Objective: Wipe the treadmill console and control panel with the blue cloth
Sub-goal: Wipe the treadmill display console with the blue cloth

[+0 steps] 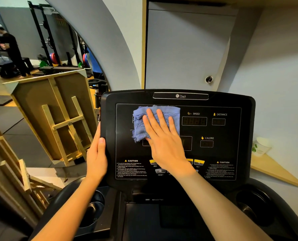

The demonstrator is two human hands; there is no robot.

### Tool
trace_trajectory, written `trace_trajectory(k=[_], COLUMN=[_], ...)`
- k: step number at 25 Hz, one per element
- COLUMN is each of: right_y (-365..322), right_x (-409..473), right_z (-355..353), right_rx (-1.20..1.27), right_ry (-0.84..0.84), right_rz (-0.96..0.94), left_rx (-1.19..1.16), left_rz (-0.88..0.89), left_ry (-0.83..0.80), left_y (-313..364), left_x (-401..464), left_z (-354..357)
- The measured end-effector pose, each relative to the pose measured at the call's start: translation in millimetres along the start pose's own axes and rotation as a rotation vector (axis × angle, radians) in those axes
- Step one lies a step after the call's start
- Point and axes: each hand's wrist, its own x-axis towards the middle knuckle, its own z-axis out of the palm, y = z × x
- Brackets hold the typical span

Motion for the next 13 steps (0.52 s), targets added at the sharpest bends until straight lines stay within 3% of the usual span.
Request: trace_trajectory(k=[13], right_y=[43.2], right_x=[-24.0], right_z=[-6.6], right_rx=[-0.038], right_ry=[-0.009], right_rz=[0.111], left_rx=[0.041], left_rz=[-0.026], left_ry=[0.024], left_y=[2.0], left_x=[-2.7], left_z=[1.8])
